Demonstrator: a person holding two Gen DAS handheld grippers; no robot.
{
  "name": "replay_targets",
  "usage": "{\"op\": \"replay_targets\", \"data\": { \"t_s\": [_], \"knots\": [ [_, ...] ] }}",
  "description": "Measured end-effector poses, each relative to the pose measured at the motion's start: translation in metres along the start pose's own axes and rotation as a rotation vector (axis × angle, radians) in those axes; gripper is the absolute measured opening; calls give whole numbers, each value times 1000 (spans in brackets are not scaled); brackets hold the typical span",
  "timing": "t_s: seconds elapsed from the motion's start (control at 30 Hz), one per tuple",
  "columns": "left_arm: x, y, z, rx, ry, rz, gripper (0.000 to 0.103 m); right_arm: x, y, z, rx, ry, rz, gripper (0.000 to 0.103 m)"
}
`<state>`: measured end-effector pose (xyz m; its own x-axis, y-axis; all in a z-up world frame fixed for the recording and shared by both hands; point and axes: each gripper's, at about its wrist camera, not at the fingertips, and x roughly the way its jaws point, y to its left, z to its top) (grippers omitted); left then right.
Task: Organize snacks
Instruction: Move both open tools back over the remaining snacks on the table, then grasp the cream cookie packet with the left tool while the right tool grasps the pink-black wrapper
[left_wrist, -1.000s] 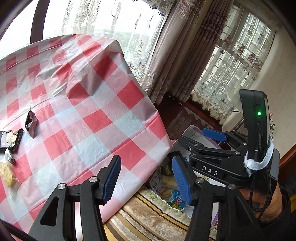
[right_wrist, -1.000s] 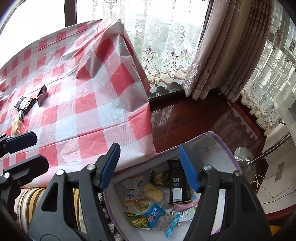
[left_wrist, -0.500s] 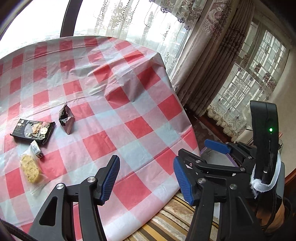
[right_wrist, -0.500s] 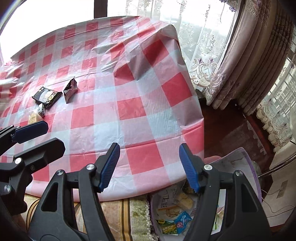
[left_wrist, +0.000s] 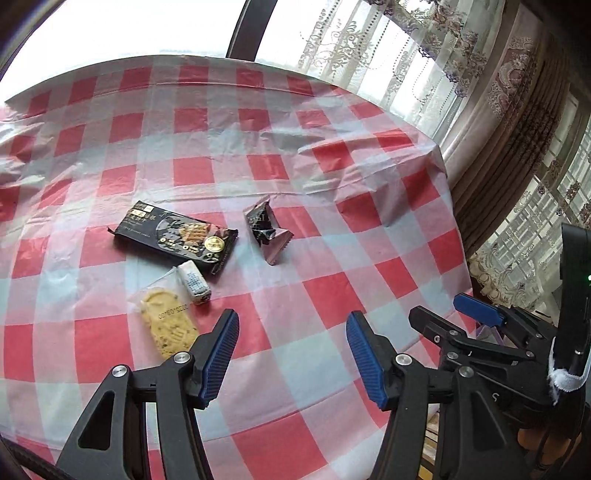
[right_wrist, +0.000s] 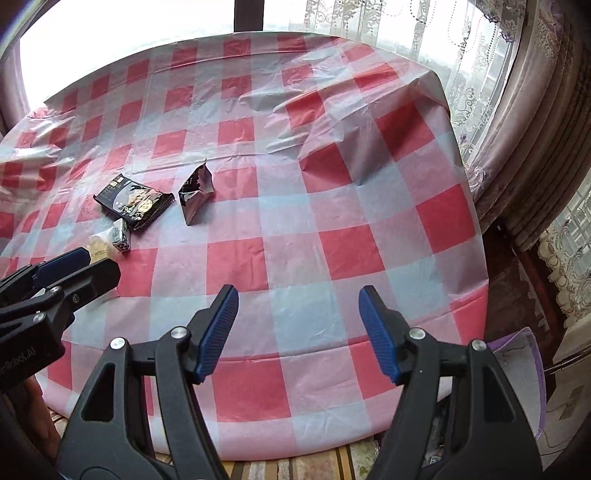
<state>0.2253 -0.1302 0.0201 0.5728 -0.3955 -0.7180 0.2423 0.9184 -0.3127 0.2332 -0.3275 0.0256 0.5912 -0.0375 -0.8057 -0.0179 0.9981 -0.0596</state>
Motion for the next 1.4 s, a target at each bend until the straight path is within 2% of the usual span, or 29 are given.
{"op": "replay_targets", "data": {
  "t_s": [0.17, 0.27, 0.33, 0.63, 0.93, 1.03, 1.17, 1.4],
  "knots": [
    [-3, 47, 0, -160, -27, 148, 61, 10, 21, 16, -24, -27, 30, 73],
    [1, 63, -3, -199, -16, 189, 64, 19, 34, 27, -32, -38, 48, 75],
    [6, 68, -5, -207, 0, 189, 65, 25, 42, 35, -35, -45, 64, 75],
    [28, 64, -11, -169, 59, 226, 66, 57, 70, 64, -55, -63, 96, 76],
    [38, 55, -10, -73, 54, 302, 67, 93, 84, 74, -74, -30, 115, 76],
    [39, 56, -9, -60, 51, 307, 62, 101, 86, 75, -73, -18, 120, 76],
    [37, 62, -8, -50, 40, 320, 39, 110, 87, 78, -68, -12, 118, 76],
    [33, 82, -5, -73, 20, 262, 36, 123, 85, 80, -64, 2, 112, 76]
  ]
}}
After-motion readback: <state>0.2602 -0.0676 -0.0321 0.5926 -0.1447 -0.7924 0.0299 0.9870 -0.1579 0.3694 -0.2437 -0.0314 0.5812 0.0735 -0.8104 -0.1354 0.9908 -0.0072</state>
